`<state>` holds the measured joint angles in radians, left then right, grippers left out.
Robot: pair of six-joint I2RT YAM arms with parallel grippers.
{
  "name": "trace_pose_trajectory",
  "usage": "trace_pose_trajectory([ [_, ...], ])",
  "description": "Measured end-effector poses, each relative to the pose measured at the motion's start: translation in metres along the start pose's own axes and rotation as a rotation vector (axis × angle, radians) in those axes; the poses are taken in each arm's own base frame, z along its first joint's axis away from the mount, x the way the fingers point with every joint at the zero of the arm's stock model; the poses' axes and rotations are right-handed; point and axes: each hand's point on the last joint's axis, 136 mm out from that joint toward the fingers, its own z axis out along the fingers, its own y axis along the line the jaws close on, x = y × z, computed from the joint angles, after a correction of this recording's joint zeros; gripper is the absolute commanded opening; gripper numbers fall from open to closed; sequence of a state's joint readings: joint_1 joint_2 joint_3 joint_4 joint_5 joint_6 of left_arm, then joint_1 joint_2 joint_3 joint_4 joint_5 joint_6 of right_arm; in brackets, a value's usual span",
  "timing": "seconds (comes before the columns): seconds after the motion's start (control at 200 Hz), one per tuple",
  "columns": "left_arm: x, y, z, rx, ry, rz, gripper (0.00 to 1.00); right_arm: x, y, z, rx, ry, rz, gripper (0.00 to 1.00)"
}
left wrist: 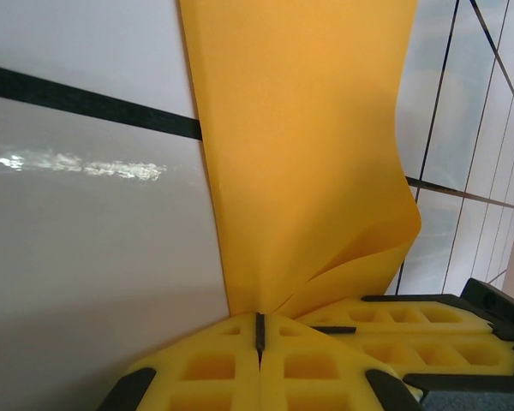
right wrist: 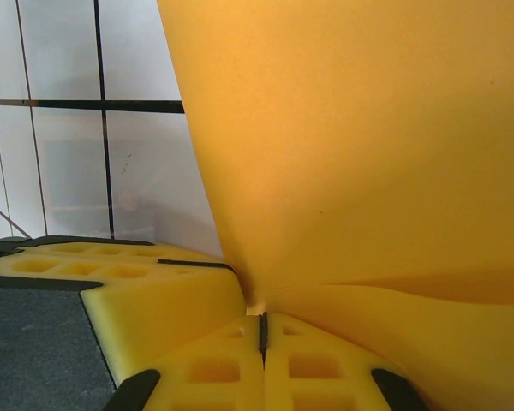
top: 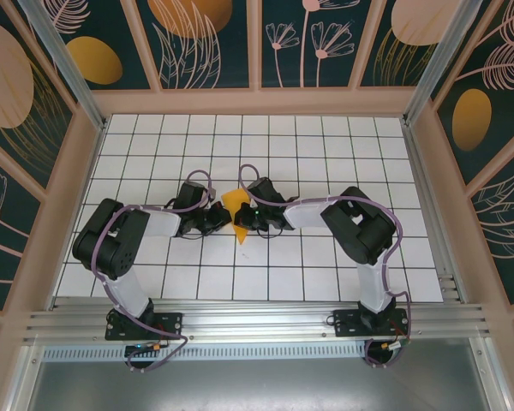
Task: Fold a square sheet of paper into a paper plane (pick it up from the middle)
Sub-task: Third fold the triangle at the center of the table.
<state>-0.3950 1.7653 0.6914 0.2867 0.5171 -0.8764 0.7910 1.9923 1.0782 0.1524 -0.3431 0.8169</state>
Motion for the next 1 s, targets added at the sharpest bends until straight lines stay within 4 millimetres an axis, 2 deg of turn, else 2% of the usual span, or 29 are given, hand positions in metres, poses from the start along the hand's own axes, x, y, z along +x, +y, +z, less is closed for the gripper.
trace_pose_trajectory([
  [0.24,0.000,0.000,0.001,-0.008,0.002,0.014,0.00,0.002,0.003,-0.006,-0.002,0.011,0.000,0.00],
  [0.385,0.000,0.000,0.001,-0.010,0.000,0.018,0.00,0.005,0.016,-0.023,-0.042,0.011,-0.014,0.03],
  [0.53,0.000,0.000,0.001,-0.011,0.000,0.019,0.00,0.016,0.017,-0.037,-0.061,0.028,-0.017,0.03],
  [0.766,0.000,0.000,0.001,-0.011,0.000,0.021,0.00,0.037,0.006,-0.038,-0.060,0.089,-0.009,0.03],
  [1.001,0.000,0.000,0.001,-0.011,0.000,0.021,0.00,0.045,0.010,-0.038,-0.072,0.119,-0.012,0.03],
])
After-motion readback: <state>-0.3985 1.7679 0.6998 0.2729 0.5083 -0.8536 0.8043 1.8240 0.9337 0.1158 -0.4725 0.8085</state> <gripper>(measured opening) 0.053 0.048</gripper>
